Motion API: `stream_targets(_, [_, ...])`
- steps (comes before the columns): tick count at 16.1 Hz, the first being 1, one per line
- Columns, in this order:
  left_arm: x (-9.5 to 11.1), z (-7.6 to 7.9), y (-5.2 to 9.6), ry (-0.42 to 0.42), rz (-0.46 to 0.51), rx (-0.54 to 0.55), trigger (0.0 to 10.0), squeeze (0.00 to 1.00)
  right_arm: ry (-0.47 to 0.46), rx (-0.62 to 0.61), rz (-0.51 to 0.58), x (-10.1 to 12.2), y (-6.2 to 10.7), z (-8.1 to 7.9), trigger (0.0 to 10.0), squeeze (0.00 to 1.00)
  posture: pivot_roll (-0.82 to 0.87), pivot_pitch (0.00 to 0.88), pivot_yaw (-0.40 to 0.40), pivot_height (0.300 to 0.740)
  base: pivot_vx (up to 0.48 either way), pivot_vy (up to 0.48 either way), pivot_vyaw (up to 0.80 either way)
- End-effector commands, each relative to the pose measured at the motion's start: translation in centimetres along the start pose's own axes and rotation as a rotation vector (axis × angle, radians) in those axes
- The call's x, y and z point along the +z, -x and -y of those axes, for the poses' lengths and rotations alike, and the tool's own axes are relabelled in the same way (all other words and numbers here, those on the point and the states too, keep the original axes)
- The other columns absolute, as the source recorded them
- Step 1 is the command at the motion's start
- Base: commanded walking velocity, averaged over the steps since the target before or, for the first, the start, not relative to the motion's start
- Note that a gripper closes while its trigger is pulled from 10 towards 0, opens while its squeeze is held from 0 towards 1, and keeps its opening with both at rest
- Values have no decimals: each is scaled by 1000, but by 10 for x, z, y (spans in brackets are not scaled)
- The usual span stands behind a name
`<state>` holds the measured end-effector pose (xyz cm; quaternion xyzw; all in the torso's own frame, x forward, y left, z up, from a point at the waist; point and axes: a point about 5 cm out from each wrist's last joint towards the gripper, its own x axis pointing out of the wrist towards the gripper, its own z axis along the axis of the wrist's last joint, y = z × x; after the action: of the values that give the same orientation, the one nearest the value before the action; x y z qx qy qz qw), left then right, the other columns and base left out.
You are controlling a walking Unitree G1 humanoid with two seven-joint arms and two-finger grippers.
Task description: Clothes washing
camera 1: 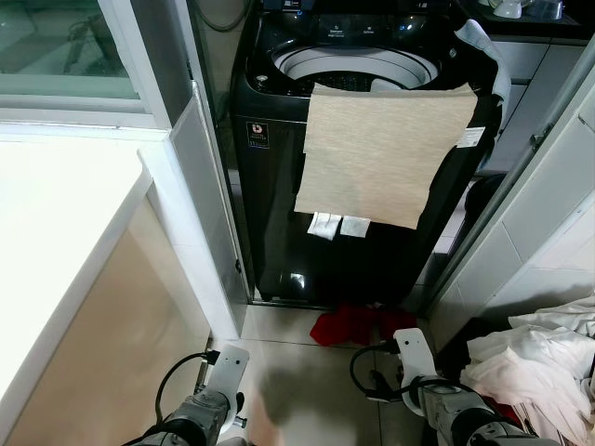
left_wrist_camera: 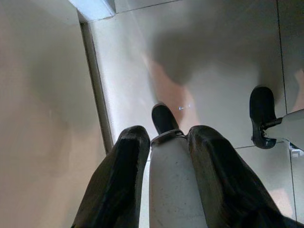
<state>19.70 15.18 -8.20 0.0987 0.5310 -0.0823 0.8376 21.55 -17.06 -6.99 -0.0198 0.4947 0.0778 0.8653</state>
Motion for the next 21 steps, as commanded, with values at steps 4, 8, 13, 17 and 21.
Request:
stream_targets(4, [3, -7, 1, 14, 1, 17, 10000, 0, 5, 2, 4, 6, -1, -4, 10000, 0, -43, 0, -4, 740, 0, 0, 0])
stream_targets(8, [7, -13, 1, 52, 18, 29, 10000, 0, 22, 12, 12, 14, -2, -9, 10000, 0, -6, 0, -38, 740, 0, 0, 0])
stream_targets(13, [12, -9, 1, 162, 39, 3, 10000, 0, 69, 0, 2, 19, -1, -4, 10000, 0, 36, 0, -82, 740, 0, 0, 0])
stream_targets(17, [15, 1, 1, 125, 26, -19, 10000, 0, 40, -22, 8, 19, 1, 6, 10000, 0, 11, 0, -38, 740, 0, 0, 0])
stream_targets(21, [19, 4, 1, 132, 18, -38, 10000, 0, -5, -33, 45, 24, 2, 8, 10000, 0, -12, 0, -9, 740, 0, 0, 0])
